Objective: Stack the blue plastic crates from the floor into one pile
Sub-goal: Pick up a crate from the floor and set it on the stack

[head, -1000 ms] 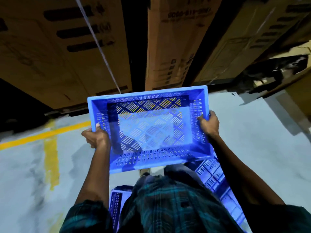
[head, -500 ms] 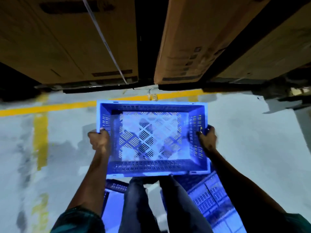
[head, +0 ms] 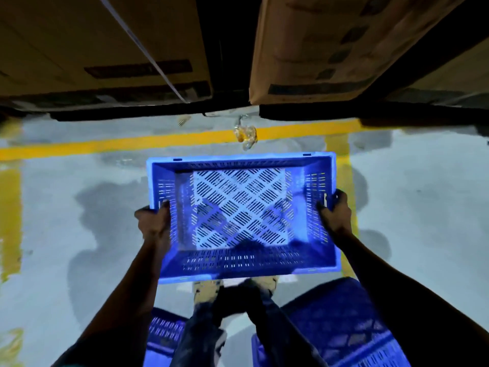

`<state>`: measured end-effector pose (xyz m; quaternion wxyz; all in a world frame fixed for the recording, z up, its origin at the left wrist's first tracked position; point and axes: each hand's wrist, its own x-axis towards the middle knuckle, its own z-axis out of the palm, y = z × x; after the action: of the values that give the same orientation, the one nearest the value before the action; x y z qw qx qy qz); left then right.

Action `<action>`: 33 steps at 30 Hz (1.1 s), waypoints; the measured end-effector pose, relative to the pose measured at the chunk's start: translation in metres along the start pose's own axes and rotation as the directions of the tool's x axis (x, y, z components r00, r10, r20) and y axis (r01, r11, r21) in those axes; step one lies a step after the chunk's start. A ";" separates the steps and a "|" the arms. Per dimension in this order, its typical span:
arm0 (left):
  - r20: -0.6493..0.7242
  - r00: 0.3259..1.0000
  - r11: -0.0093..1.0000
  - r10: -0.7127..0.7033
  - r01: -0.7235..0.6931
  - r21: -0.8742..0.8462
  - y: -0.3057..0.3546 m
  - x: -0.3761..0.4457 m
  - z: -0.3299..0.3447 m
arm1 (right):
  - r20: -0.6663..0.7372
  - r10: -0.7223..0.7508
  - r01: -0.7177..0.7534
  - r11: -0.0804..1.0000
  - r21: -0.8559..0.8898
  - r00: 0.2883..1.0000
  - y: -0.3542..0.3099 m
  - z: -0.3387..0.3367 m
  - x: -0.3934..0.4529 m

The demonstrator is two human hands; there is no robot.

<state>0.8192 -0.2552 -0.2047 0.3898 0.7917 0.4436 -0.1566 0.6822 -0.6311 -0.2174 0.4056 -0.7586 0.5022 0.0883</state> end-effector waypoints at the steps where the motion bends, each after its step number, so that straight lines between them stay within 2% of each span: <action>1: 0.003 1.000 1.000 0.003 -0.003 0.004 -0.005 0.007 0.011 | 0.002 -0.001 0.001 1.000 -0.006 1.000 0.005 0.008 0.010; 7: 0.046 0.998 0.997 0.035 -0.038 0.069 -0.025 0.049 0.068 | 0.018 -0.007 0.008 0.999 -0.040 1.000 0.023 0.051 0.071; 14: 0.157 0.986 0.980 0.060 -0.088 0.179 -0.038 0.092 0.097 | 0.007 -0.033 0.033 0.999 0.034 0.999 0.026 0.072 0.106; 18: 0.208 0.978 0.982 0.022 -0.061 0.180 -0.029 0.099 0.107 | 0.030 -0.029 0.030 0.998 -0.046 0.999 0.028 0.074 0.116; 22: 0.195 0.974 0.963 0.119 -0.161 0.216 -0.020 0.078 0.113 | 0.027 -0.085 0.089 0.983 -0.164 0.996 0.023 0.074 0.105; 26: 0.198 0.948 0.932 0.250 -0.291 0.215 -0.013 0.040 0.116 | 0.018 -0.035 0.038 0.984 -0.175 0.999 0.017 0.074 0.075; 33: 0.386 0.882 0.912 0.270 -0.363 0.193 0.001 -0.034 0.116 | -0.007 -0.078 0.077 0.992 -0.104 0.997 0.007 0.072 0.002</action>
<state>0.8122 -0.3629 -0.2595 0.3760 0.8571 0.2062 -0.2855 0.6972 -0.5831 -0.2696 0.3661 -0.7979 0.4694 0.0945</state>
